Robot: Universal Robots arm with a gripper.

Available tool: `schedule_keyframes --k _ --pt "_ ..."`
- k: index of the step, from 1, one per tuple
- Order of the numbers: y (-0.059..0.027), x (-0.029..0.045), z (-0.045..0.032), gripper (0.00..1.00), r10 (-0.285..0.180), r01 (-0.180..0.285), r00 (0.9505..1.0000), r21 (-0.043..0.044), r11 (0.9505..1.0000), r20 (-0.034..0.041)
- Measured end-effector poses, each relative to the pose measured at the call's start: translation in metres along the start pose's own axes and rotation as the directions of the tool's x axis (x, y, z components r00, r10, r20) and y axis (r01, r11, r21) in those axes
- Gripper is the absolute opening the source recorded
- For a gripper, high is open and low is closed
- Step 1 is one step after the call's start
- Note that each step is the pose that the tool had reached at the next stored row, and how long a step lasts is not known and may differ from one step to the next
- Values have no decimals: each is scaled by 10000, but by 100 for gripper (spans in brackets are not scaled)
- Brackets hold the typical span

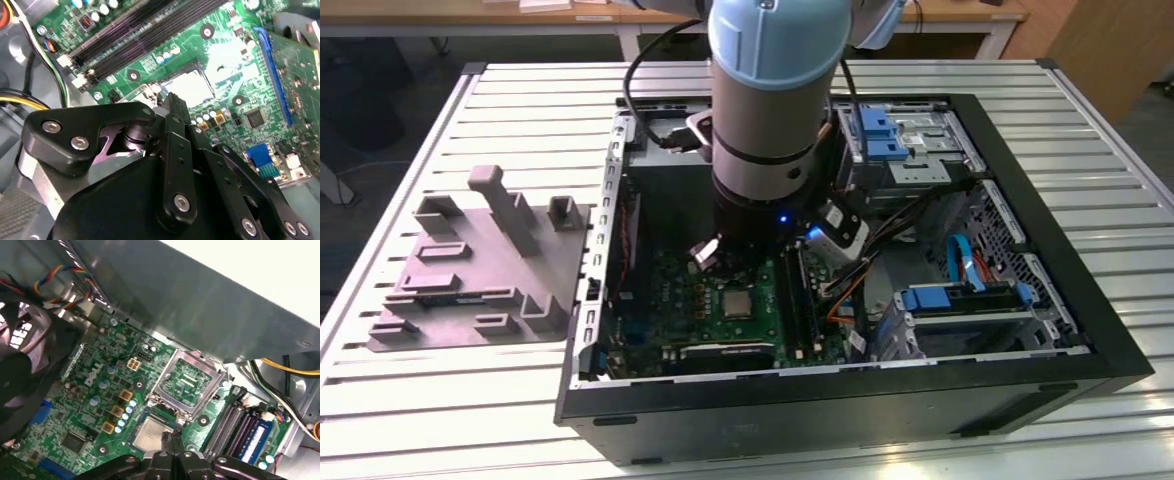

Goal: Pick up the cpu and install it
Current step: 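Close the cpu cover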

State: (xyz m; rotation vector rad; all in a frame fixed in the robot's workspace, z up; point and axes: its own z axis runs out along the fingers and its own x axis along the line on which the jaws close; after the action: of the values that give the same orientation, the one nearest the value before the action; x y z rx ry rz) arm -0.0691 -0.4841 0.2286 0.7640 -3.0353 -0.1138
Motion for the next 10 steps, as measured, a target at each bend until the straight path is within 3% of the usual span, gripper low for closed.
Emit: schedule_keyframes --k 10 --pt "61 -230 13 11 -1 1 10000 -2 10000 0"
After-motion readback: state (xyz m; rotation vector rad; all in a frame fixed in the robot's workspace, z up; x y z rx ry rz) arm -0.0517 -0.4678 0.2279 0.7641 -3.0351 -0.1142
